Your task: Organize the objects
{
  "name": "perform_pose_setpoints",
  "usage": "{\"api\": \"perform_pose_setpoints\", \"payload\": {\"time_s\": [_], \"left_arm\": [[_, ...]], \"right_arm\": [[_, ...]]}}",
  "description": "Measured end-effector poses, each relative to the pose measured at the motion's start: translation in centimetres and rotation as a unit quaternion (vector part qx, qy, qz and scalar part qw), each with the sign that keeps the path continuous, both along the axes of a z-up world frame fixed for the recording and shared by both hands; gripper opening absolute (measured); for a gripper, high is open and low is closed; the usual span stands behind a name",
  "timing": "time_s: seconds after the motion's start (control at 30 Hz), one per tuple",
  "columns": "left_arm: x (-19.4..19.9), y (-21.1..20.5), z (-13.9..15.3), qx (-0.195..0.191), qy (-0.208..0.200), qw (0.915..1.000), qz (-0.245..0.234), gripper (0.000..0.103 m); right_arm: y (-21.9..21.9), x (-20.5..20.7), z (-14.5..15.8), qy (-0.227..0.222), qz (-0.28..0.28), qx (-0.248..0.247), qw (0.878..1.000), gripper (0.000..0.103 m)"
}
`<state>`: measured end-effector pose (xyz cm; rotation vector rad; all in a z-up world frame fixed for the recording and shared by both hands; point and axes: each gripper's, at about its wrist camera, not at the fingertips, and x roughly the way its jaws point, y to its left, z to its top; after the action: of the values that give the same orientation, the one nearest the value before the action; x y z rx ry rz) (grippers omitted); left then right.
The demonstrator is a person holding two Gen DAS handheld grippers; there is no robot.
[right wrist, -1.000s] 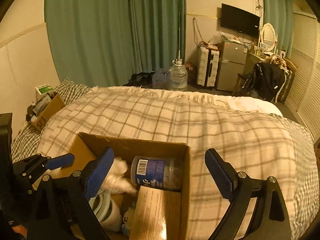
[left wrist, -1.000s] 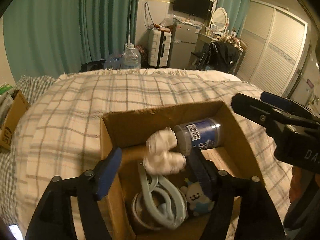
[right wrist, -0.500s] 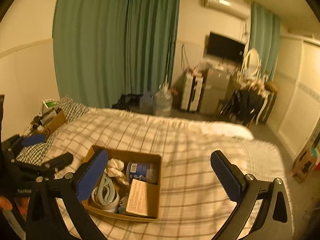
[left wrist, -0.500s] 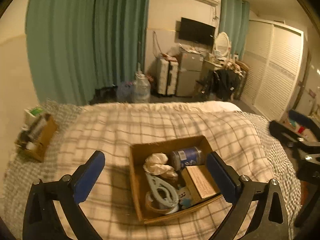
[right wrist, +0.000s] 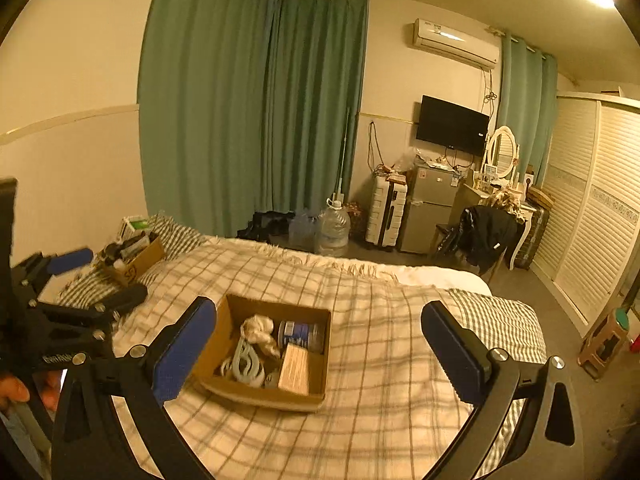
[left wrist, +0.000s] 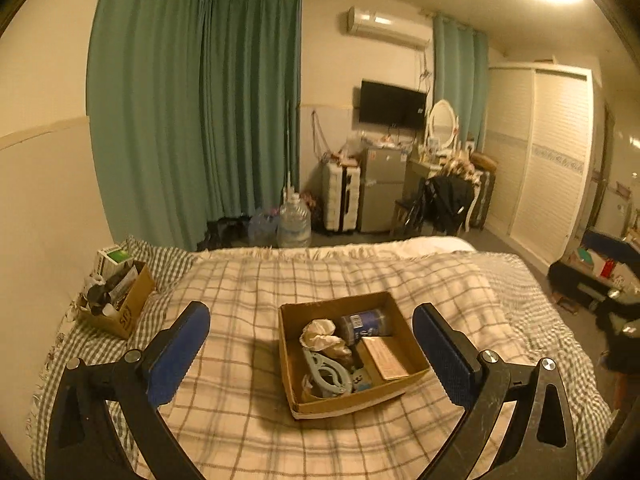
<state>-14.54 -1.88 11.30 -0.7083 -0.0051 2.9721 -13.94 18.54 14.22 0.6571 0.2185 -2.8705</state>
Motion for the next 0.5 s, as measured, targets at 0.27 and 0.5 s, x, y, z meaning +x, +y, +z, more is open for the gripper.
{"api": "perform_pose_setpoints", "payload": {"time_s": [0.27, 0.5], "left_arm": [[4.9, -0.4, -1.8, 0.030, 0.032, 0.9989, 0.015, 0.103], [6.2, -0.7, -7.5, 0.006, 0.044, 0.9976, 0.054, 0.103]], "right_arm": [[1.7, 6.3, -4.1, 0.003, -0.024, -0.014, 1.000, 0.103], [1.7, 5.1, -11.1, -0.033, -0.049, -0.015, 0.998, 0.103]]}}
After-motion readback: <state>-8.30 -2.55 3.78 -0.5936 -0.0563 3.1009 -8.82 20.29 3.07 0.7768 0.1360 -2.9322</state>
